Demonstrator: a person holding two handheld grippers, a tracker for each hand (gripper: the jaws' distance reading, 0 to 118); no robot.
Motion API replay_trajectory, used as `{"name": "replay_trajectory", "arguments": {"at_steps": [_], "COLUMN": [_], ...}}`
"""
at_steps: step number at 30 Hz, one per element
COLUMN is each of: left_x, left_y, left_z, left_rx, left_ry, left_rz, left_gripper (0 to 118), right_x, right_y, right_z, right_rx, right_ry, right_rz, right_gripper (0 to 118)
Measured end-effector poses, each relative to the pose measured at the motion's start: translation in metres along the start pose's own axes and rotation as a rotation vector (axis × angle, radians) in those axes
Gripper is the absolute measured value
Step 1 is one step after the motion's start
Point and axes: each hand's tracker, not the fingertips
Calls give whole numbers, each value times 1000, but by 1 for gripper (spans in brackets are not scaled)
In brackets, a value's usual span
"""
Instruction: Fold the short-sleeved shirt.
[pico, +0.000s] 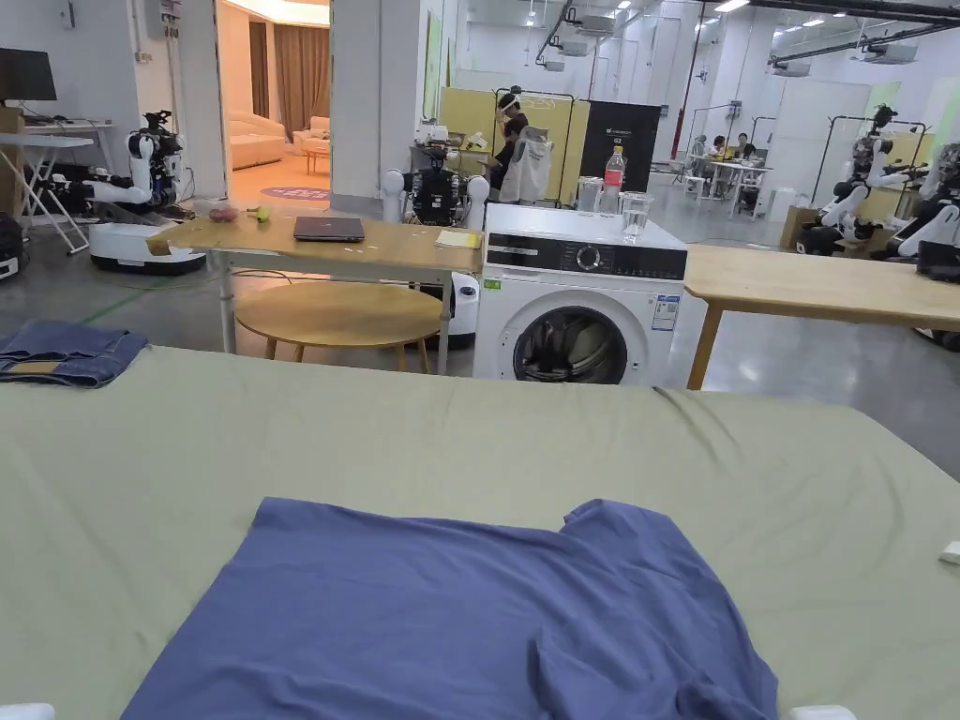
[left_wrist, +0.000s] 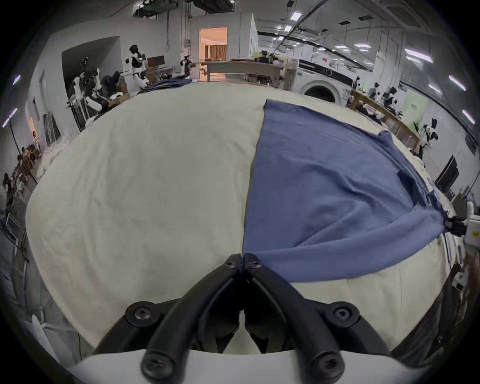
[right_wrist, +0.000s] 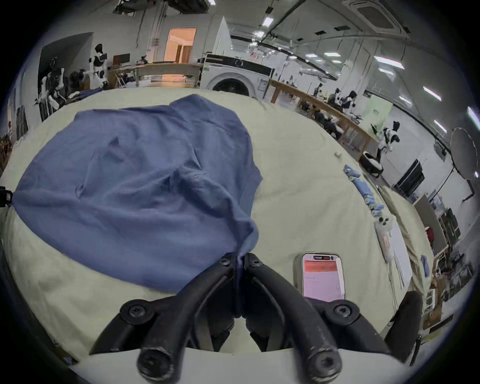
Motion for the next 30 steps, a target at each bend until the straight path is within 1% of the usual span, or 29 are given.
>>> {"name": "replay_trajectory", "arguments": {"at_steps": [1, 2, 3, 4, 5, 6, 7, 8, 10, 12, 13, 14, 15, 16, 17, 18, 19, 20, 21, 22, 26, 29, 30], "left_x": [1, -3, -3, -2, 2, 4, 7, 10, 18, 28, 35, 45, 52, 58, 65, 72, 79, 85, 90, 96, 101, 95, 90], "left_y": [2, 4, 8, 11, 17, 20, 24, 29, 36, 43, 46, 46, 48, 49, 50, 50, 51, 54, 57, 59, 78, 108, 126], "left_z": [3, -1, 0, 3, 9, 13, 19, 24, 31, 36, 37, 39, 40, 40, 40, 40, 39, 37, 35, 32, 20, 2, -8], "left_rx": [9, 16, 25, 35, 67, 102, 143, 185, 253, 304, 327, 354, 380, 404, 426, 447, 458, 461, 465, 477, 469, 436, 412], "left_ry": [3, 3, 4, 4, 3, 7, -10, -32, -68, -96, -96, -95, -98, -101, -101, -100, -93, -80, -61, -15, -47, -39, -60], "left_rz": [1, 4, 5, 7, 12, 22, 35, 46, 58, 48, 40, 27, 15, 7, 3, -2, -12, -30, -50, -65, -76, -81, -82], "left_gripper": [0, 0, 0, 7, 17, 20, 21, 24, 29, 29, 29, 29, 29, 29, 29, 24, 5, 0, 0, 0, 0, 0, 0], "right_x": [-3, -4, -4, -4, -7, -8, -10, -15, -25, -38, -46, -54, -62, -70, -79, -86, -94, -99, -103, -109, -121, -126, -127], "right_y": [2, 4, 8, 13, 20, 24, 29, 34, 41, 48, 50, 52, 54, 56, 58, 61, 63, 65, 68, 71, 83, 92, 97], "right_z": [6, 10, 15, 19, 26, 31, 37, 43, 53, 61, 63, 65, 67, 68, 67, 67, 66, 66, 64, 62, 53, 41, 36], "right_rx": [34, 59, 84, 107, 145, 176, 205, 237, 304, 355, 384, 407, 424, 442, 452, 456, 462, 473, 478, 478, 481, 473, 460], "right_ry": [-5, -16, -26, -29, -11, -2, 15, 14, 48, 70, 83, 91, 100, 106, 111, 105, 107, 128, 153, 157, 212, 218, 224], "right_rz": [-14, -24, -38, -59, -94, -108, -125, -139, -173, -196, -201, -201, -199, -197, -194, -195, -197, -204, -208, -204, -165, -158, -152], "right_gripper": [10, 18, 32, 54, 60, 61, 60, 60, 60, 60, 60, 57, 49, 22, 4, 2, 0, 0, 0, 0, 0, 0, 0]}}
